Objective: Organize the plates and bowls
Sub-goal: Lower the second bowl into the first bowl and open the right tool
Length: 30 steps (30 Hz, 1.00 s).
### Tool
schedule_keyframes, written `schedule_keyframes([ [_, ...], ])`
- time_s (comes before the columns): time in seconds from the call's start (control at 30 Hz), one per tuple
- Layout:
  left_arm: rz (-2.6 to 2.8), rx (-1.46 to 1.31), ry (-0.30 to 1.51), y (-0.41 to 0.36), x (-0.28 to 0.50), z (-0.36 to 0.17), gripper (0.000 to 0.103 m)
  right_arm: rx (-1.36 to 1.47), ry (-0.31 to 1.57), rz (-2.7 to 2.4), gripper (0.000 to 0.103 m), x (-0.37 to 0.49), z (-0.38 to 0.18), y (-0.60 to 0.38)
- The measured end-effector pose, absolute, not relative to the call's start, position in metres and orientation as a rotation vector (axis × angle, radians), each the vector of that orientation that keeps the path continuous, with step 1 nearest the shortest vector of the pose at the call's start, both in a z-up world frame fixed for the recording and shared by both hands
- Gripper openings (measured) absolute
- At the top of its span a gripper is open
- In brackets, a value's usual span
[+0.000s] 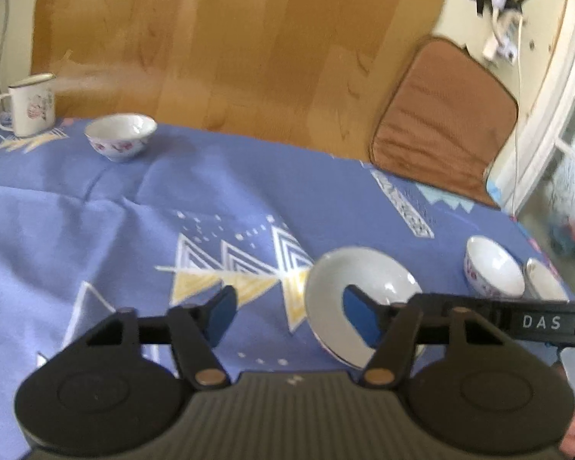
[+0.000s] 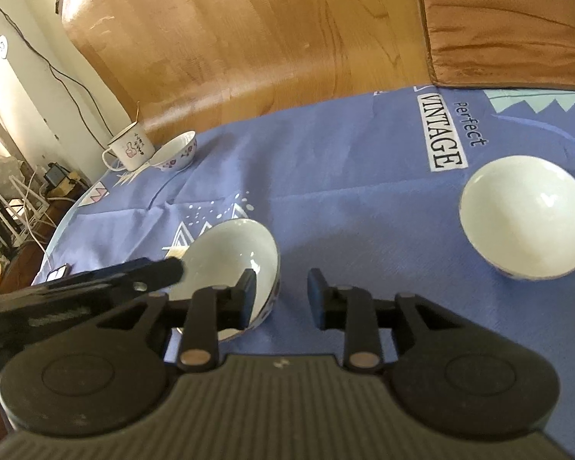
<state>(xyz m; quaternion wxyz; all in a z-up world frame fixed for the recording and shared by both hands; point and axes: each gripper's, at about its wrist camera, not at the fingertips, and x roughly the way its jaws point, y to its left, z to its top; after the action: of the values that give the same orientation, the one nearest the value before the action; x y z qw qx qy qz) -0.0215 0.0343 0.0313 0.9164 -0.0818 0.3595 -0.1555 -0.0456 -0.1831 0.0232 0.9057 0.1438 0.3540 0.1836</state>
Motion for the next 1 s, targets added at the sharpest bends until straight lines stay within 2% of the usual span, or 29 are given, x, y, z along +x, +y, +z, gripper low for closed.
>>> schedule_keyframes([
  [0.03, -0.321, -0.164, 0.758, 0.031, -0.019, 0.028, 0.044, 0.296, 0.731, 0.385, 0.033, -0.045, 0.021, -0.181],
  [0.07, -0.324, -0.161, 0.774, 0.029, -0.018, 0.024, 0.027, 0.293, 0.734, 0.392, 0.029, -0.045, 0.02, -0.18],
  [0.1, -0.335, -0.163, 0.796, 0.027, -0.016, 0.02, 0.021, 0.287, 0.737, 0.398, 0.022, -0.045, 0.017, -0.178],
  [0.17, -0.355, -0.185, 0.801, 0.026, -0.017, 0.018, 0.011, 0.288, 0.733, 0.419, 0.016, -0.047, 0.014, -0.176],
  [0.43, -0.406, -0.146, 0.745, 0.0, -0.023, 0.042, 0.01, 0.225, 0.614, 0.344, 0.011, -0.063, 0.025, -0.186],
  [0.7, -0.559, -0.072, 0.674, -0.084, -0.004, 0.07, 0.01, 0.197, 0.439, 0.148, 0.011, -0.086, 0.045, -0.246],
  [1.0, -0.615, -0.007, 0.737, -0.155, 0.02, 0.051, 0.011, 0.237, 0.438, -0.01, 0.011, -0.079, 0.029, -0.304],
])
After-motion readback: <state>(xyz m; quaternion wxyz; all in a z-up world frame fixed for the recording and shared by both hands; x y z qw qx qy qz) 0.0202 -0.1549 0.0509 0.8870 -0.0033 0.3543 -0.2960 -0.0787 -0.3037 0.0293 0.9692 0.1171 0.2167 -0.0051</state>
